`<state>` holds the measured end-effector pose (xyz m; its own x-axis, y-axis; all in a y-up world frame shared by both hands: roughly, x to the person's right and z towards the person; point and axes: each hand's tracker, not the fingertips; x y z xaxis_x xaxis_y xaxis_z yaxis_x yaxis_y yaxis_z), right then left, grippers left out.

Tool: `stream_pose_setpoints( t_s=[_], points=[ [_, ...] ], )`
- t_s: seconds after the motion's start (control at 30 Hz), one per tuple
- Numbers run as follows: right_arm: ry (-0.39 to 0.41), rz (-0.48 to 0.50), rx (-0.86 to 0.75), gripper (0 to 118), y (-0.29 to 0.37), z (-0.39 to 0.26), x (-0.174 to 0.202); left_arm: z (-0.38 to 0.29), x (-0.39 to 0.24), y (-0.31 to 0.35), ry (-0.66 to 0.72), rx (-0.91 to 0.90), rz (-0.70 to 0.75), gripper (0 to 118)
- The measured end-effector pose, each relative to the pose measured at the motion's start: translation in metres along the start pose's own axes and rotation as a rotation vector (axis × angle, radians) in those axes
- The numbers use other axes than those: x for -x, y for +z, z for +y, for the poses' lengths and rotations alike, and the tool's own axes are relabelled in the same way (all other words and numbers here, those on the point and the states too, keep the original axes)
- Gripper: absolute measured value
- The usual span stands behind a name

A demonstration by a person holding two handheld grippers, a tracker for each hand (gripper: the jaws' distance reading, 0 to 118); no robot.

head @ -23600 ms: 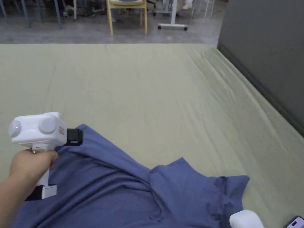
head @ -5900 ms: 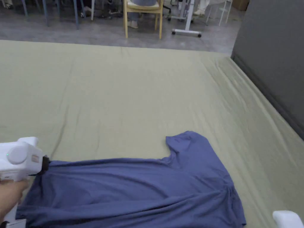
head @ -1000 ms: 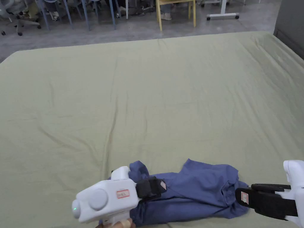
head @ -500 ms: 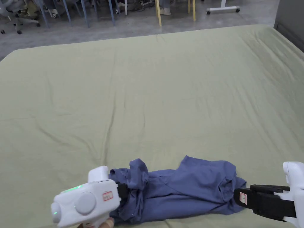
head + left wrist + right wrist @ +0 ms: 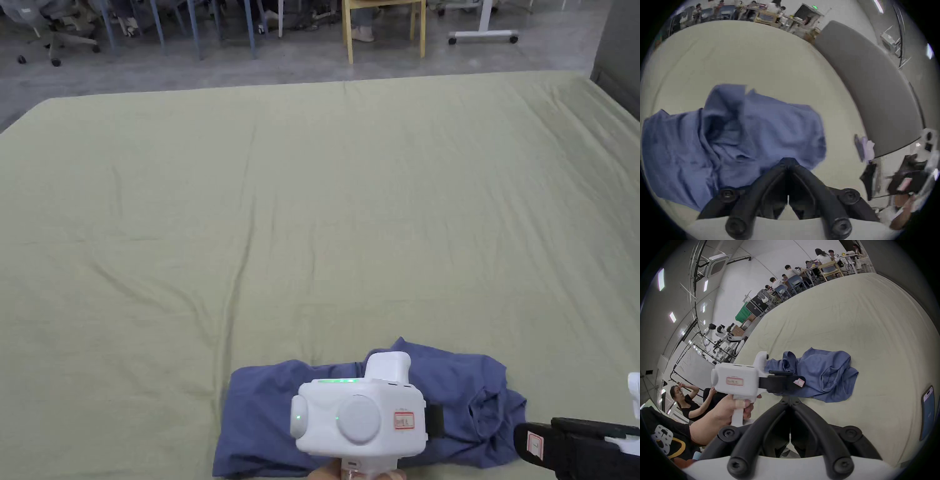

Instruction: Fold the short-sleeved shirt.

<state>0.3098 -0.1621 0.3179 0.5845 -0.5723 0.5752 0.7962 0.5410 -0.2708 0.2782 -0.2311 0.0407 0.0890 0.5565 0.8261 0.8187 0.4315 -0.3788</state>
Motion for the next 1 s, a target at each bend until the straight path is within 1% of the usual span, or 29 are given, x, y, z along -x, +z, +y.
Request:
stream_pose_setpoints(
  t_s=[0.13,0.17,0.2,0.23,0.27,0.3,0.33,0.37,0.4,0.43,0.47,0.5,0.53,0.57,0.6,0.63,0.7,0.77,0.83,0.87,0.9,0.93,0.97,1.0],
  points=[
    [0.018,0.041,-0.026,2,0.006,0.006,0.005,0.004,0.038,0.068,0.102,-0.133,-0.202,0],
    [0.025,0.049,-0.031,2,0.007,0.007,0.006,0.008,0.056,0.087,0.136,-0.158,-0.252,3],
    [0.034,0.054,-0.036,2,0.007,0.008,0.008,0.007,0.078,0.109,0.179,-0.184,-0.301,28],
    [0.04,0.055,-0.042,2,0.007,0.01,0.009,0.007,0.102,0.128,0.18,-0.207,-0.322,57],
    [0.041,0.057,-0.045,2,0.007,0.011,0.01,0.006,0.125,0.145,0.173,-0.213,-0.287,75],
    [0.04,0.058,-0.047,2,0.006,0.012,0.011,0.01,0.144,0.155,0.176,-0.229,-0.23,75],
    [0.038,0.059,-0.049,2,0.004,0.012,0.012,0.01,0.165,0.165,0.177,-0.223,-0.151,116],
    [0.038,0.059,-0.05,2,0.003,0.013,0.013,0.016,0.188,0.178,0.194,-0.277,-0.079,118],
    [0.037,0.059,-0.051,2,0.002,0.013,0.014,0.023,0.21,0.186,0.216,-0.273,-0.02,118],
    [0.036,0.059,-0.05,2,0.0,0.013,0.014,0.019,0.215,0.18,0.259,-0.246,0.028,118],
    [0.036,0.065,-0.045,2,-0.002,0.012,0.016,0.023,0.23,0.178,0.289,-0.227,0.046,118],
    [0.038,0.07,-0.041,2,-0.004,0.012,0.017,0.025,0.241,0.174,0.313,-0.208,0.034,118],
    [0.041,0.071,-0.036,2,-0.005,0.012,0.019,0.027,0.253,0.167,0.349,-0.179,-0.012,118],
    [0.047,0.068,-0.029,2,-0.007,0.012,0.022,0.011,0.261,0.155,0.367,-0.159,-0.057,118],
    [0.053,0.064,-0.024,2,-0.008,0.012,0.023,0.009,0.265,0.147,0.384,-0.145,-0.096,118],
    [0.059,0.061,-0.017,2,-0.009,0.012,0.025,0.006,0.267,0.136,0.393,-0.13,-0.155,118],
    [0.065,0.059,-0.009,2,-0.008,0.012,0.026,0.0,0.266,0.121,0.365,-0.155,-0.205,118],
    [0.068,0.059,-0.001,2,-0.009,0.012,0.026,-0.003,0.256,0.111,0.294,-0.201,-0.193,118],
    [0.073,0.049,0.007,2,-0.01,0.012,0.027,-0.003,0.246,0.107,0.32,-0.205,-0.181,118],
    [0.076,0.041,0.01,2,-0.01,0.013,0.027,-0.005,0.244,0.107,0.392,-0.179,-0.211,118],
    [0.081,0.022,0.011,2,-0.011,0.013,0.028,-0.006,0.242,0.11,0.391,-0.181,-0.212,99],
    [0.085,0.012,0.012,2,-0.012,0.013,0.029,-0.007,0.239,0.115,0.392,-0.195,-0.223,26],
    [0.088,0.01,0.015,2,-0.013,0.014,0.029,-0.004,0.244,0.115,0.399,-0.206,-0.227,7],
    [0.091,0.009,0.017,2,-0.013,0.014,0.029,-0.006,0.24,0.115,0.373,-0.236,-0.157,7]
  ],
)
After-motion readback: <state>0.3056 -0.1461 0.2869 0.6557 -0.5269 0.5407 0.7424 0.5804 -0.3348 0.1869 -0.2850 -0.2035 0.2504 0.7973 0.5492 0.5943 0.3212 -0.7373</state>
